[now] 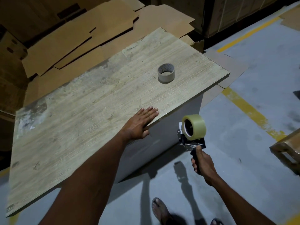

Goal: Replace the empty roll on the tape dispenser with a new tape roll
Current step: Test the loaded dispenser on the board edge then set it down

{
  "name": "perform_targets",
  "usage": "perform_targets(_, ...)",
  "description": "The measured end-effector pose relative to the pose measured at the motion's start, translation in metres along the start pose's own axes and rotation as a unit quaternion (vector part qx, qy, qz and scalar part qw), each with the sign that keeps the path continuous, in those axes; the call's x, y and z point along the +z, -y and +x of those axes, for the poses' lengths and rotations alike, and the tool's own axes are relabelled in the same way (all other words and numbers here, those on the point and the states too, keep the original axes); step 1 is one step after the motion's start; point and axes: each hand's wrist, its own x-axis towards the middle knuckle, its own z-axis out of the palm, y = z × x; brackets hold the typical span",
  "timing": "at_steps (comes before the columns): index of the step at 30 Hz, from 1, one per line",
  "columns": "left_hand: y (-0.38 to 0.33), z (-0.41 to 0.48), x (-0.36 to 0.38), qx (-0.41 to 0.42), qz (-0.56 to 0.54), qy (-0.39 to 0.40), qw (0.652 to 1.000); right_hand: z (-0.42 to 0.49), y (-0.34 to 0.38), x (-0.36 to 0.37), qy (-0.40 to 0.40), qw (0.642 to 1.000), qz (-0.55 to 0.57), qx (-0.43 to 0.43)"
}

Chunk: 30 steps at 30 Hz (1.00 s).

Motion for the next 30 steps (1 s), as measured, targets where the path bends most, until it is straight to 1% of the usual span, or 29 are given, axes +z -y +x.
perform_targets(4,-0.014,-0.003,0.005,-0.062,0.006,-0.012,0.998,-0.014,0.011,-0.022,-0.013,0.998,0.059,0.007)
perform_targets(8,-0.035,0.000,0.010,-0.140,0.015,-0.019,0.990,-0.029,0.021,-0.039,0.013,0.993,0.119,0.019)
perform_targets(11,-0.051,0.003,0.003,-0.194,0.019,0.020,0.981,-0.042,0.033,-0.047,0.052,0.987,0.148,0.026)
perform_targets(15,-0.068,0.003,-0.012,-0.236,0.025,0.087,0.967,-0.060,0.056,-0.054,0.103,0.980,0.170,0.026)
perform_targets(20,-0.087,-0.009,-0.035,-0.269,0.005,0.151,0.951,-0.081,0.083,-0.063,0.128,0.982,0.140,0.010)
perform_targets(22,-0.095,-0.022,-0.043,-0.275,0.023,0.167,0.947,-0.091,0.093,-0.066,0.139,0.983,0.124,0.009)
perform_targets(24,-0.105,-0.038,-0.047,-0.282,0.044,0.157,0.946,-0.102,0.103,-0.069,0.147,0.982,0.115,0.008)
perform_targets(28,-0.125,-0.069,-0.061,-0.315,0.022,0.069,0.946,-0.126,0.126,-0.075,0.170,0.979,0.108,0.022)
perform_targets(30,-0.133,-0.082,-0.071,-0.320,0.021,0.046,0.946,-0.134,0.137,-0.076,0.180,0.978,0.098,0.033)
